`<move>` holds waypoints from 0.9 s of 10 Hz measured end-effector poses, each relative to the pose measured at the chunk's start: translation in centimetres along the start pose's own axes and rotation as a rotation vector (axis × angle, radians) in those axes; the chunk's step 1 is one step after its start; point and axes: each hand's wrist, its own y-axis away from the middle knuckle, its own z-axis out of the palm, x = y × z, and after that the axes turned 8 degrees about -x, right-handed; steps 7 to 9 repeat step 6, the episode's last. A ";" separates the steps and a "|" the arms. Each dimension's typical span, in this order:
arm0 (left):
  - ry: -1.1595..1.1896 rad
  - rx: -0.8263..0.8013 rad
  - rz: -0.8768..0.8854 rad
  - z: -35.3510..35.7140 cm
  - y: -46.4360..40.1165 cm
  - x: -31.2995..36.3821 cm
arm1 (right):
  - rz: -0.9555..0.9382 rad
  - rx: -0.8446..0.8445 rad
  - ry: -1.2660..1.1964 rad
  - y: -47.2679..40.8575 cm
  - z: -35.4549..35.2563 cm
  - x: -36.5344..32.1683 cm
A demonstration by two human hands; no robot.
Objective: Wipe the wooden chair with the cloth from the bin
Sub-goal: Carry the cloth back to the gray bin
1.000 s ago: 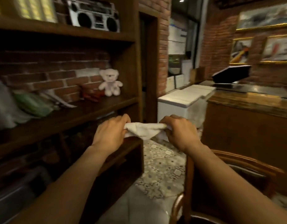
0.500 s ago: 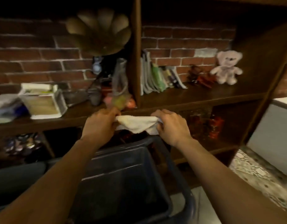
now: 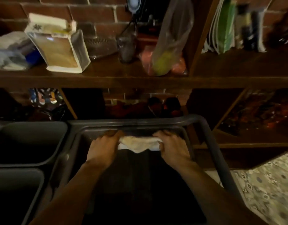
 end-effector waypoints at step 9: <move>0.259 -0.546 -0.021 16.1 3.3 -0.7 | -0.001 -0.612 0.102 2.6 14.4 4.9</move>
